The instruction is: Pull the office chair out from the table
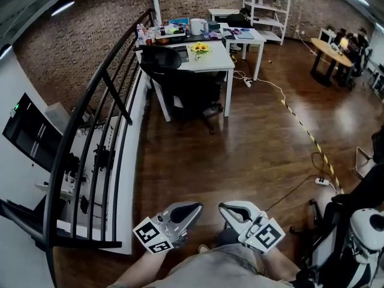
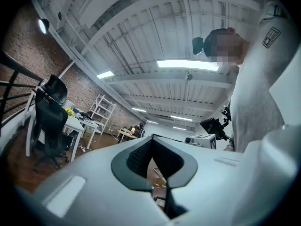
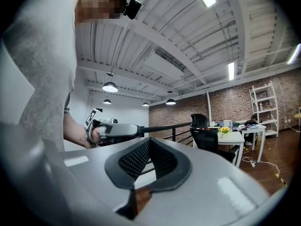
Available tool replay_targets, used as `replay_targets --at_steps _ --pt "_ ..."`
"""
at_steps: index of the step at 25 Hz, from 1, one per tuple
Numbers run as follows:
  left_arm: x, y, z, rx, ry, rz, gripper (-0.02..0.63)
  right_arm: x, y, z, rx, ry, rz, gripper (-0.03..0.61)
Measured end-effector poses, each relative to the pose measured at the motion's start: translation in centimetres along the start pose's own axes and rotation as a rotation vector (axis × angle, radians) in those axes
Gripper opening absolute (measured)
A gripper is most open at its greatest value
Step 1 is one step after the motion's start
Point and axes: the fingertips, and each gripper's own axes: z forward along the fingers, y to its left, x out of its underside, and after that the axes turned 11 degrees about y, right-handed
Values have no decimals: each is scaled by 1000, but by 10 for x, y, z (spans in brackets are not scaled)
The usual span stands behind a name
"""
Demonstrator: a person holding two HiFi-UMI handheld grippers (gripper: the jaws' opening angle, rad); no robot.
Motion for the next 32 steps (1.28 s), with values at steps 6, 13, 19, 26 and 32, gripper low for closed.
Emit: replay_targets --at_steps 6,13,19,26,32 --pt "-14 48 11 -35 -8 2 2 -10 -40 33 -14 -11 -17 5" --pt "-33 123 60 -67 -2 9 2 -12 -127 76 -28 -19 -30 6" --pt "-66 179 104 -84 9 28 2 -30 -197 101 -51 -35 -42 5" --pt "-84 239 146 -114 2 47 2 -29 -271 132 -74 -31 -39 6" --pt "-91 271 158 -141 -2 32 2 -31 -300 155 -109 -21 -36 6"
